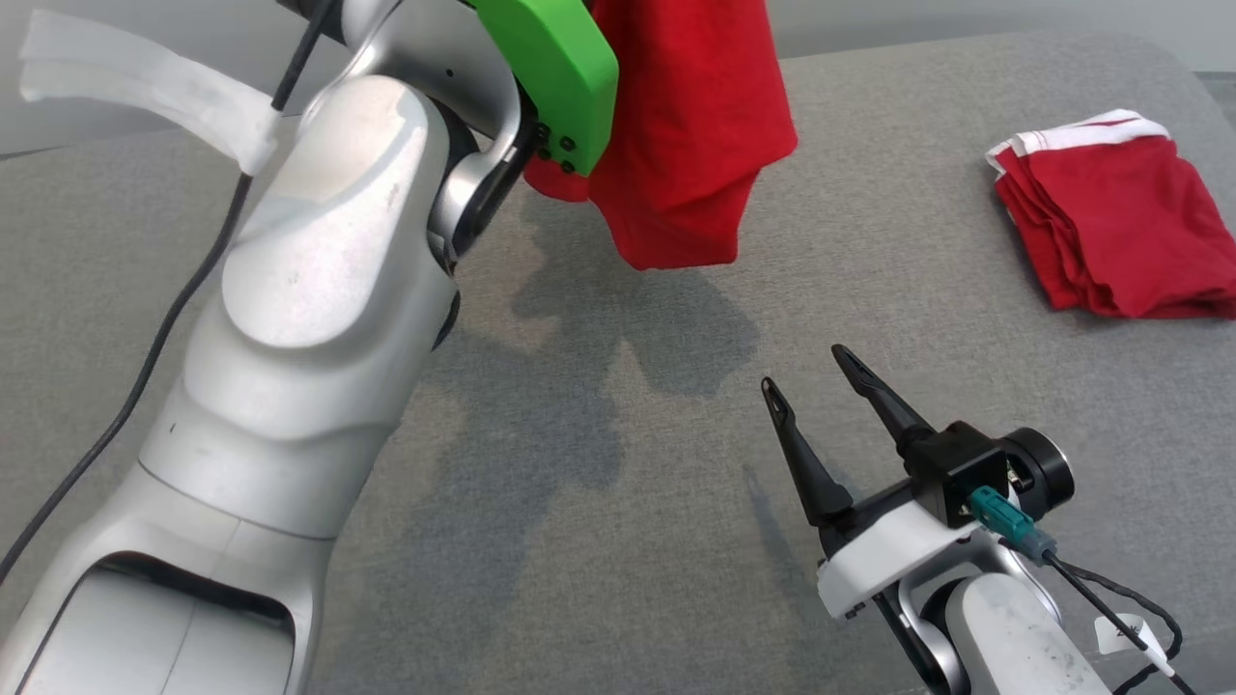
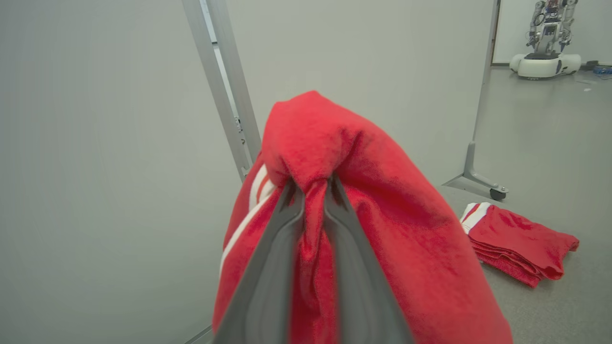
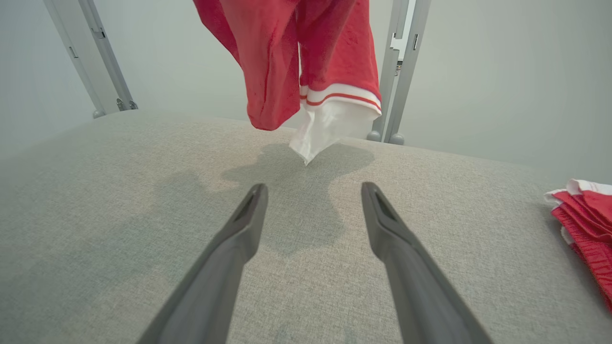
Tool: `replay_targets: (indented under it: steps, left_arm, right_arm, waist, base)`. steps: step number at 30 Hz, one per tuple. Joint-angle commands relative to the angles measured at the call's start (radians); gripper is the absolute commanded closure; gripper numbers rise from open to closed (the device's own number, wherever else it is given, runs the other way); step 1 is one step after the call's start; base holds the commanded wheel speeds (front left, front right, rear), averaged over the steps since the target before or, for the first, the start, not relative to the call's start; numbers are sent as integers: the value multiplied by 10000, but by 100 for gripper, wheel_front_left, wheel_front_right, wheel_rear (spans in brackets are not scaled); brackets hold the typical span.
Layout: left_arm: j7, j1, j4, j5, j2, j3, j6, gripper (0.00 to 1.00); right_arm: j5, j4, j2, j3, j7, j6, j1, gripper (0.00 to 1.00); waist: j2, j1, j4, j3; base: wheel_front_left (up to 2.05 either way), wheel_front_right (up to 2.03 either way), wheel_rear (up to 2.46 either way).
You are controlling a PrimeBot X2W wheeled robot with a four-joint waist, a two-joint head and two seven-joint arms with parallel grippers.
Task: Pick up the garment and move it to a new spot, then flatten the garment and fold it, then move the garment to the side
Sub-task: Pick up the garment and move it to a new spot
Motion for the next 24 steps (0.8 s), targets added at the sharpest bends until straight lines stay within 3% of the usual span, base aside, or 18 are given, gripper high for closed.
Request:
replay_targets:
  steps: [1,4,9,11,16,20,21,22,23,24]
  left_arm:
    - [141,253,-201,-248,4,-73,-25,100]
    - [840,529,-773,-830,-19,-391,-14,100]
    - [2081,1077,-1517,-1173,42,-769,534,100]
    - [2437,1301,-1536,-1059,356,-825,780,100]
    - [2683,1880,-970,-742,1042,-838,1310,100]
    - [2428,2143,-213,-557,1460,-807,1491,100]
    - [2273,2185,1,-475,1545,-796,1556,92]
    - [2063,2211,207,-353,1621,-829,1578,29]
    - [1841,2232,400,-268,1661,-860,1589,0]
    - [1569,2231,623,-157,1711,-840,1678,0]
  right_arm:
    - [-38,34,25,-18,-74,-15,11,0]
    - [-62,69,67,-98,-144,-15,35,0]
    - [-162,56,105,-213,-193,-15,60,0]
    - [-184,44,119,-185,-208,-15,2,0]
    - [-196,34,146,-8,-221,-15,-237,0]
    - [-216,80,151,96,-189,-15,-354,0]
    - [-225,92,152,119,-180,-15,-387,0]
    - [-232,111,152,139,-179,-15,-416,0]
    - [-237,122,153,145,-182,-15,-433,0]
    - [-241,141,153,151,-186,-15,-439,0]
  waist:
    - [-1,1,-550,69]
    - [-1,1,-659,186]
    - [-1,1,-620,414]
    - [-1,1,-595,527]
    - [-1,1,-596,765]
    - [-1,1,-591,903]
    - [-1,1,-594,927]
    - [-1,1,-599,944]
    - [-1,1,-600,951]
    - [-1,1,-601,950]
  base:
    - [0,0,0]
    - [0,0,0]
    - [0,0,0]
    - [0,0,0]
    - [0,0,0]
    - [0,0,0]
    - [0,0,0]
    - [0,0,0]
    - [0,0,0]
    - [0,0,0]
